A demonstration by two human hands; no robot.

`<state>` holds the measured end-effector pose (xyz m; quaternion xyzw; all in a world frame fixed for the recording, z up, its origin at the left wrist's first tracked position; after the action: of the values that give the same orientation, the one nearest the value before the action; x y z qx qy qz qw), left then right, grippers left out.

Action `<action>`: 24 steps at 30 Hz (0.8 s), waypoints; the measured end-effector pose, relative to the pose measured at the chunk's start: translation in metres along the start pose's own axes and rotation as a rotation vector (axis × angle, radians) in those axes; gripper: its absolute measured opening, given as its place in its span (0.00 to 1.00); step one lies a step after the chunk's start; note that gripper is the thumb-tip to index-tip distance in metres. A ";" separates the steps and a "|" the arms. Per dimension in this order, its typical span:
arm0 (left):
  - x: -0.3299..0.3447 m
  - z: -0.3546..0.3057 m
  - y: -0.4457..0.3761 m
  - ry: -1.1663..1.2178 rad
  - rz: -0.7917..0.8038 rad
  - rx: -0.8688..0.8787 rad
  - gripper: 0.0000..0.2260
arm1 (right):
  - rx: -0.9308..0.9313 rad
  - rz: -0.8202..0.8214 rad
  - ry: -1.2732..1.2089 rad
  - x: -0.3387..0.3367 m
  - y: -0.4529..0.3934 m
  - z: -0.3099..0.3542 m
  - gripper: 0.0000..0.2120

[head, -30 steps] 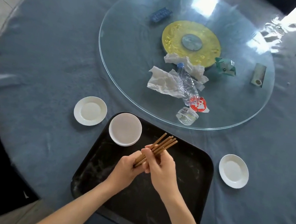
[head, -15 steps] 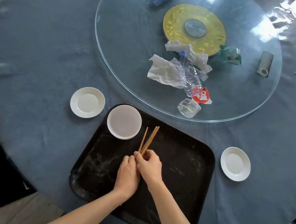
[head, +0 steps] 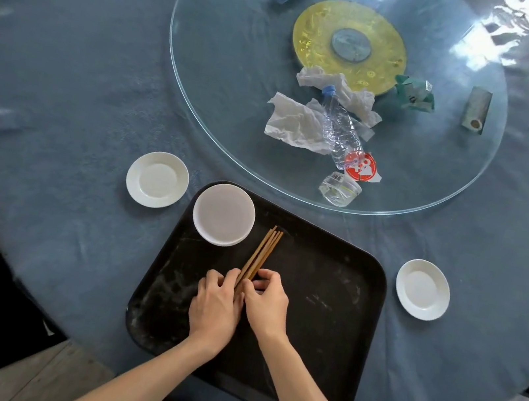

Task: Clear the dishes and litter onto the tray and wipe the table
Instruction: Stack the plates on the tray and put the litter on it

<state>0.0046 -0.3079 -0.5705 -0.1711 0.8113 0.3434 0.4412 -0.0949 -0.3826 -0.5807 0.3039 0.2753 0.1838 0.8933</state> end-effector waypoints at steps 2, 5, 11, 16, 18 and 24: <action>-0.001 0.002 -0.002 0.009 0.007 0.004 0.23 | -0.004 -0.001 0.009 0.000 0.001 0.000 0.19; -0.001 0.004 -0.004 0.052 0.018 0.013 0.23 | -0.008 -0.008 0.018 0.001 0.002 0.000 0.20; -0.004 0.009 -0.007 0.143 0.042 0.038 0.24 | -0.039 0.018 0.057 0.004 0.005 0.004 0.24; -0.006 0.015 -0.010 0.197 0.113 0.107 0.24 | -0.003 0.056 0.013 -0.001 0.006 0.008 0.23; -0.015 0.019 -0.012 0.207 0.130 0.118 0.25 | 0.012 0.072 -0.035 -0.009 0.008 0.017 0.21; -0.088 0.055 -0.049 0.476 0.118 0.073 0.12 | -0.079 0.085 -0.038 -0.048 0.002 0.088 0.12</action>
<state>0.1144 -0.3056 -0.5375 -0.1835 0.9128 0.2891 0.2226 -0.0799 -0.4435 -0.5025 0.2832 0.2378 0.2266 0.9010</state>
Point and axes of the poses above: each hand's wrist, its own y-axis away from the middle knuckle, its own x-axis out of the palm, z = x × y, the point moved 5 cm from there along -y, towards the middle knuckle, and after that the axes turned 2 degrees about -x, right-handed, at the moved point
